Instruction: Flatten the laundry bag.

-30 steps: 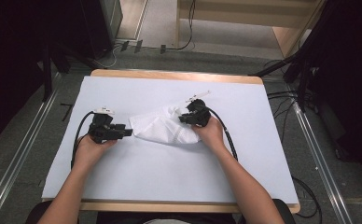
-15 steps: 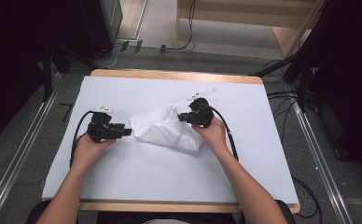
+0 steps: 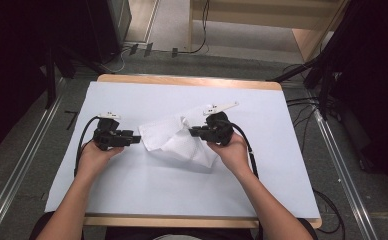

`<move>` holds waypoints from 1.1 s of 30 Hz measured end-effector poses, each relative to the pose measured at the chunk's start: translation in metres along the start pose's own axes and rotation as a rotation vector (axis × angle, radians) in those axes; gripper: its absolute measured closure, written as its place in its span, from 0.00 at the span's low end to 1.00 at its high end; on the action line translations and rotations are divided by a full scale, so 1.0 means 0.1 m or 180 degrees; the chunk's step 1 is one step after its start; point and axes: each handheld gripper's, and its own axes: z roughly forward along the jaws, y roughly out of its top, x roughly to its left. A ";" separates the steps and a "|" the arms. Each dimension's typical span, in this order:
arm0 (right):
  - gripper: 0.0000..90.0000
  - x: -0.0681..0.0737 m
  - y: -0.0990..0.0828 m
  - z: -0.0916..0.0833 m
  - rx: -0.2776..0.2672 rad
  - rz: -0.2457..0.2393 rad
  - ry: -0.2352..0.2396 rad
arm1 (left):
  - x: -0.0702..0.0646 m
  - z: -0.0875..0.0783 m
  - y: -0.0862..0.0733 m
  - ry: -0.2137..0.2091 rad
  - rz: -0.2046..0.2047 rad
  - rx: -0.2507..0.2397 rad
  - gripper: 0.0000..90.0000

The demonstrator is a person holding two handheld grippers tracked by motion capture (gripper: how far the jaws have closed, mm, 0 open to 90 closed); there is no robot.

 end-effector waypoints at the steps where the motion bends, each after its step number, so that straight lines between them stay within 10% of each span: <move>1: 0.98 0.02 -0.01 -0.01 -0.0006 -0.0017 0.0019 | -0.01 0.01 0.01 -0.0001 -0.0011 -0.0008 0.58; 27: 0.95 0.55 -0.39 -0.17 0.0109 -0.0147 0.0239 | -0.08 0.19 0.13 -0.0062 0.0143 0.0118 0.57; 33: 0.77 0.59 -0.37 -0.23 0.0027 -0.0146 0.0352 | -0.07 0.19 0.13 -0.0059 0.0135 0.0112 0.58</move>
